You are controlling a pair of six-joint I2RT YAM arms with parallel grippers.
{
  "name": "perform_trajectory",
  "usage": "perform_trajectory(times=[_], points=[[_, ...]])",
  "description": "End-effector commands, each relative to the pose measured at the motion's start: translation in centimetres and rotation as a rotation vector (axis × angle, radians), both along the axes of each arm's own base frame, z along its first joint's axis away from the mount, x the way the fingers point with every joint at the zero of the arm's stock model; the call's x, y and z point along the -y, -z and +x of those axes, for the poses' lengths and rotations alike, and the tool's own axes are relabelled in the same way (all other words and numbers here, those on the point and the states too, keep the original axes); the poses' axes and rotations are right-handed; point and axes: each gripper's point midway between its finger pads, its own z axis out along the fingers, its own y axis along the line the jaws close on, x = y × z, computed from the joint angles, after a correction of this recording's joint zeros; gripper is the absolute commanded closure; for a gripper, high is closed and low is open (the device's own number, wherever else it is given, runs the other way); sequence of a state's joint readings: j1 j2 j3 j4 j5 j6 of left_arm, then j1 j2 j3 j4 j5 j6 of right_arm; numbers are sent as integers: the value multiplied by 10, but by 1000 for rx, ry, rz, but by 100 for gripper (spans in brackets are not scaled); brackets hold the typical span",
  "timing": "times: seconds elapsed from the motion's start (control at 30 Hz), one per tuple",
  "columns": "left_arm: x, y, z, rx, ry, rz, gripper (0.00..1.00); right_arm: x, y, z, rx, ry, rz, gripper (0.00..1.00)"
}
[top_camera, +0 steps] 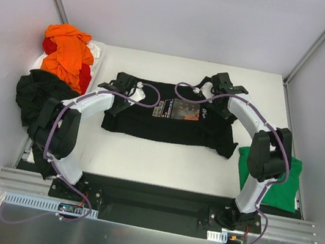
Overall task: Fold and stack the t-shirts
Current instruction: Fold the flattened tshirt in 1/3 of the way
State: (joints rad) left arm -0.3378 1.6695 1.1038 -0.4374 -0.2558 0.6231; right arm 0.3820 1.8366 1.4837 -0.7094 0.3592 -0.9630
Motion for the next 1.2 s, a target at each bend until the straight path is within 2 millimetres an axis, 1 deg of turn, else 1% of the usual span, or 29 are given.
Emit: perform_trajectory(times=[0.0, 0.07, 0.23, 0.27, 0.33, 0.37, 0.43, 0.47, 0.5, 0.53, 0.63, 0.7, 0.73, 0.77, 0.8, 0.9, 0.93, 0.97, 1.0, 1.03, 1.07, 1.13, 1.17], points=[[-8, -12, 17, 42, -12, 38, 100, -2, -7, 20, 44, 3, 13, 99], [-8, -13, 19, 44, -15, 38, 100, -3, -3, 20, 37, 1, 18, 99], [-9, -5, 17, 21, -12, 51, 99, -3, 5, 20, 28, -1, 17, 99], [-9, -3, 16, 15, -11, 52, 98, -3, 7, 20, 21, -1, 12, 97], [-9, 0, 15, 9, -15, 49, 92, -3, 8, 21, 24, -1, 14, 94], [-9, 0, 14, 7, -14, 47, 89, -3, 10, 21, 23, 1, 10, 90], [-8, 2, 14, 3, -15, 43, 78, -3, 12, 23, 26, 2, 7, 84], [-8, 2, 14, 3, -15, 43, 76, -3, 12, 24, 28, 3, 2, 79], [-8, 3, 14, 2, -20, 47, 73, -3, 12, 25, 30, 3, -1, 76], [-8, 2, 15, 7, -22, 46, 65, -3, 11, 27, 38, 5, -3, 69], [-8, 0, 17, 14, -30, 47, 58, -1, 9, 31, 57, 14, -9, 59], [-9, -3, 19, 25, -38, 43, 51, 0, 5, 34, 77, 26, -11, 55], [-8, -4, 20, 29, -39, 44, 49, 0, 3, 34, 82, 27, -7, 52], [-8, -5, 21, 35, -41, 42, 44, -1, 3, 34, 82, 24, -2, 50], [-8, -8, 21, 42, -45, 40, 43, -2, 0, 33, 84, 25, 4, 47], [-6, -15, 22, 63, -46, 22, 40, -7, -4, 22, 67, 15, 41, 45], [-5, -18, 22, 71, -47, 15, 38, -8, -1, 16, 53, 10, 45, 45], [-5, -24, 23, 89, -53, 2, 36, -9, -6, 12, 61, 5, 54, 45], [-4, -28, 23, 99, -55, -5, 29, -13, -7, 8, 60, -6, 61, 45], [-4, -31, 23, 108, -57, -11, 26, -16, -6, 2, 50, -17, 74, 45], [-3, -36, 22, 123, -62, -20, 20, -17, -6, -7, 43, -22, 87, 45], [-4, -42, 22, 140, -65, -28, 17, -26, -3, -20, 21, -45, 103, 45], [-3, -47, 23, 159, -70, -38, 16, -26, 4, -28, 3, -45, 99, 45]])
